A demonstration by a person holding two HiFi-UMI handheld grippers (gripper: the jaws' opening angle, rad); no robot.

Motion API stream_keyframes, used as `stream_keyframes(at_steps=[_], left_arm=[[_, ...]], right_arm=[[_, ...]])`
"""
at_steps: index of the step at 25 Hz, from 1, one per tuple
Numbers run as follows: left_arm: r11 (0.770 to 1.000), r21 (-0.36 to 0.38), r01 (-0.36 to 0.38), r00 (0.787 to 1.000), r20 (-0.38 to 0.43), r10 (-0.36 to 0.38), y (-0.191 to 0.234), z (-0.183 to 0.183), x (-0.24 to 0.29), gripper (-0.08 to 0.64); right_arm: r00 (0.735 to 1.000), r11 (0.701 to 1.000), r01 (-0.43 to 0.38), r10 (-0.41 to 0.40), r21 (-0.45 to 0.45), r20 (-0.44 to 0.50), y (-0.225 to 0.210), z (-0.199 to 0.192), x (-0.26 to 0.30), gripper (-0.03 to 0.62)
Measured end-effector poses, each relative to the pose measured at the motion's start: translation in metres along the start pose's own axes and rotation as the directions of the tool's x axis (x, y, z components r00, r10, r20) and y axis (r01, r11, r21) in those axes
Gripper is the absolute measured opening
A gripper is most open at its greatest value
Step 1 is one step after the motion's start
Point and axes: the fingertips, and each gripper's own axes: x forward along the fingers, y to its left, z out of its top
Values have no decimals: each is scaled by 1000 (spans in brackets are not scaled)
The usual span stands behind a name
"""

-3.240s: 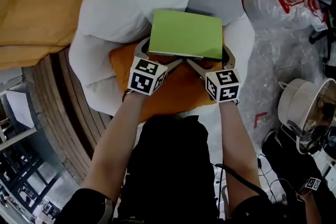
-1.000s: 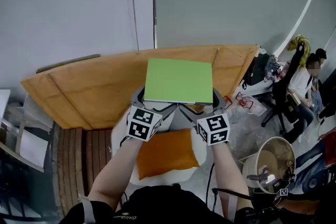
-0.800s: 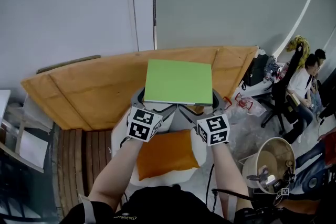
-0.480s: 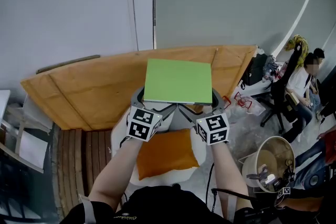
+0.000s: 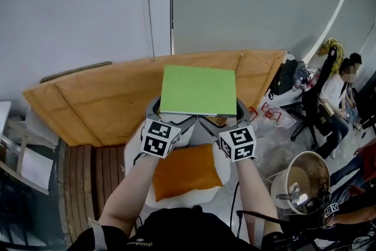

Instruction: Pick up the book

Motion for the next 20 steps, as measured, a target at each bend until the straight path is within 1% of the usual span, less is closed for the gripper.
stream_keyframes(at_steps=[20], left_arm=[[1000,5,0,1000,-5,0,-2,-2,-8,557]], right_arm=[[1000,1000,3,-3,-10,-8,7,-1,-5,556]])
